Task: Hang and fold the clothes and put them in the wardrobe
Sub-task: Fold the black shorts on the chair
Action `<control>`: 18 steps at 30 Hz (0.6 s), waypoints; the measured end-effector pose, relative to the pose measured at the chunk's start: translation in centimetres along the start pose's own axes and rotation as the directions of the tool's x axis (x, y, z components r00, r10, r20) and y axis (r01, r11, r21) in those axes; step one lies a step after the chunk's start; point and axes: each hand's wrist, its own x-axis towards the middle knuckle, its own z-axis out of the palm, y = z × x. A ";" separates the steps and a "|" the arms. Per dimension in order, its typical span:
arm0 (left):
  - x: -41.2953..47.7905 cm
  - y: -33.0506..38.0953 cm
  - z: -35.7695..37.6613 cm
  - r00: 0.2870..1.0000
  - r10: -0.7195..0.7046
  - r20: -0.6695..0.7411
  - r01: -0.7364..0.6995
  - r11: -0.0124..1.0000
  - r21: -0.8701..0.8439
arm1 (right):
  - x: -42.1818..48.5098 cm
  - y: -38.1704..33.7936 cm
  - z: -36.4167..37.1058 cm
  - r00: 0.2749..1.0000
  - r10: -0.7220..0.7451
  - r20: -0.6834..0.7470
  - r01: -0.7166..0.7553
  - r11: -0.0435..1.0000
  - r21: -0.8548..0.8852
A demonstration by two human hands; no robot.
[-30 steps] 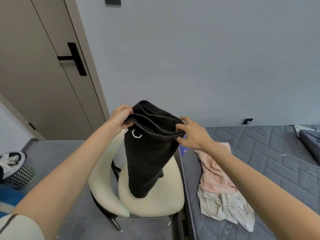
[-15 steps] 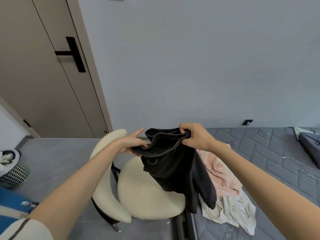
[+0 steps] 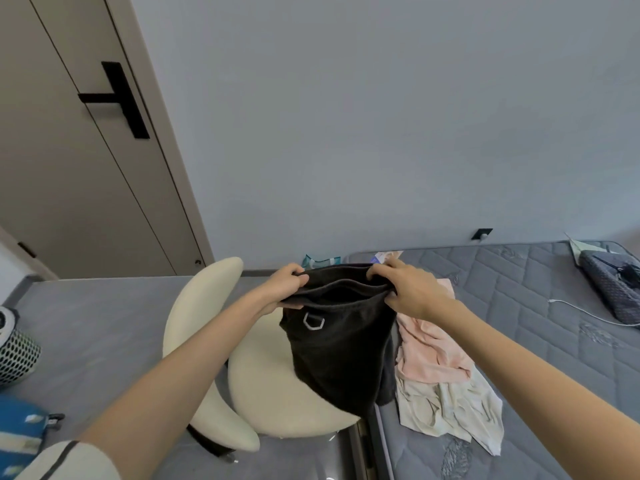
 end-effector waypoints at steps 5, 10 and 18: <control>0.0 2.1 0.8 1.000 0.009 -0.026 -0.014 0.977 -0.215 | -0.9 -1.1 4.4 0.998 -0.022 0.063 0.008 0.977 0.215; 0.0 2.6 -2.0 0.983 0.061 -0.175 -0.079 0.992 -0.094 | -0.1 -2.1 4.0 0.999 0.016 0.041 -0.029 0.941 0.338; 1.5 3.5 -6.6 0.938 -0.013 -0.346 -0.030 0.992 -0.119 | 5.9 -5.4 -1.4 0.974 0.029 -0.226 -0.021 0.999 0.036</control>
